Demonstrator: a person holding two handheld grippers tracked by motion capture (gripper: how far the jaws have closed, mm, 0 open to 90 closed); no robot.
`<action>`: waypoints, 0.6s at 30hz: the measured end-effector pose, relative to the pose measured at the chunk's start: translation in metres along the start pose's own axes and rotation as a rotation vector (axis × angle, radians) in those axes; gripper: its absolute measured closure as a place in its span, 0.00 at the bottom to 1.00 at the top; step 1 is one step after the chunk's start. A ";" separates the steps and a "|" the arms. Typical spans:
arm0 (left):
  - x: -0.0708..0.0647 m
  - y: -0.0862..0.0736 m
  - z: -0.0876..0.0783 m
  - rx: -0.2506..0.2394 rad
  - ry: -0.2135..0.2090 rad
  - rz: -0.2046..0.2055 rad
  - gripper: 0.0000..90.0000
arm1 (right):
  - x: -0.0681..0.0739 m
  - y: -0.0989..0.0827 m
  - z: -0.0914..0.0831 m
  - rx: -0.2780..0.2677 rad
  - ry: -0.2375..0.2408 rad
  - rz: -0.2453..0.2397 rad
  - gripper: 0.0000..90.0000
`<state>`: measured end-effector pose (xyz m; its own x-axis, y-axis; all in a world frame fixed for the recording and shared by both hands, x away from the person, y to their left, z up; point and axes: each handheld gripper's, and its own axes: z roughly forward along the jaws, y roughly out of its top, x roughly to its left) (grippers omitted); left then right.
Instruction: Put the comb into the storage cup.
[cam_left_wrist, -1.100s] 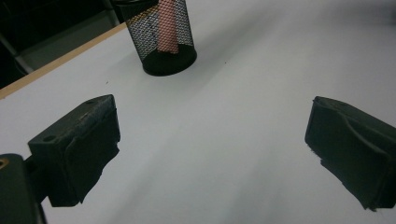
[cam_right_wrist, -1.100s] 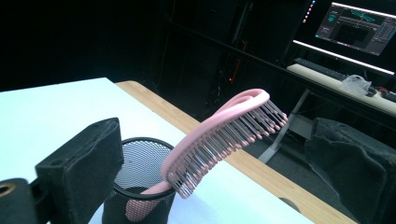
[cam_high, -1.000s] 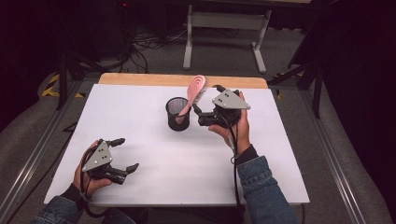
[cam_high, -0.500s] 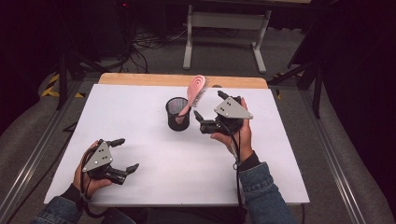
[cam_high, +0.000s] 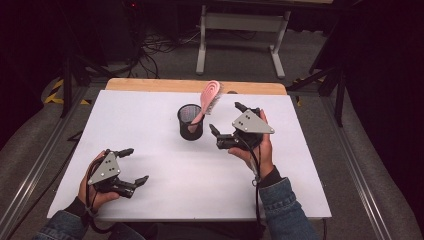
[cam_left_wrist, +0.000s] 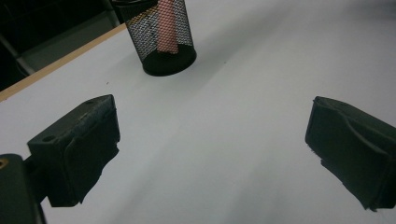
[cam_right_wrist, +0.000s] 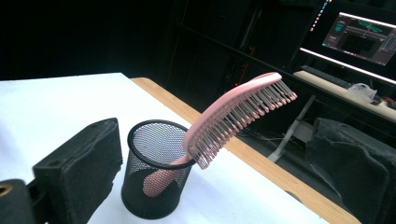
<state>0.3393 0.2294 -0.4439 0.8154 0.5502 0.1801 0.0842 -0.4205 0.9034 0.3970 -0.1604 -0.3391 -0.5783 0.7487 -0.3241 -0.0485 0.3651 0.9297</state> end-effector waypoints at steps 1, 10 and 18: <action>0.000 0.000 0.000 0.000 0.000 0.001 0.05 | 0.001 0.000 -0.001 0.001 -0.005 -0.007 0.04; 0.000 0.000 0.000 0.003 0.000 0.006 0.05 | 0.001 -0.001 -0.011 -0.012 -0.002 -0.019 0.04; 0.000 0.000 0.000 0.005 -0.001 0.007 0.05 | 0.002 -0.004 -0.018 -0.010 0.000 -0.027 0.04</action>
<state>0.3391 0.2295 -0.4437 0.8163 0.5469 0.1860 0.0815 -0.4279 0.9002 0.3814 -0.1701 -0.3406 -0.5768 0.7385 -0.3493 -0.0724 0.3797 0.9223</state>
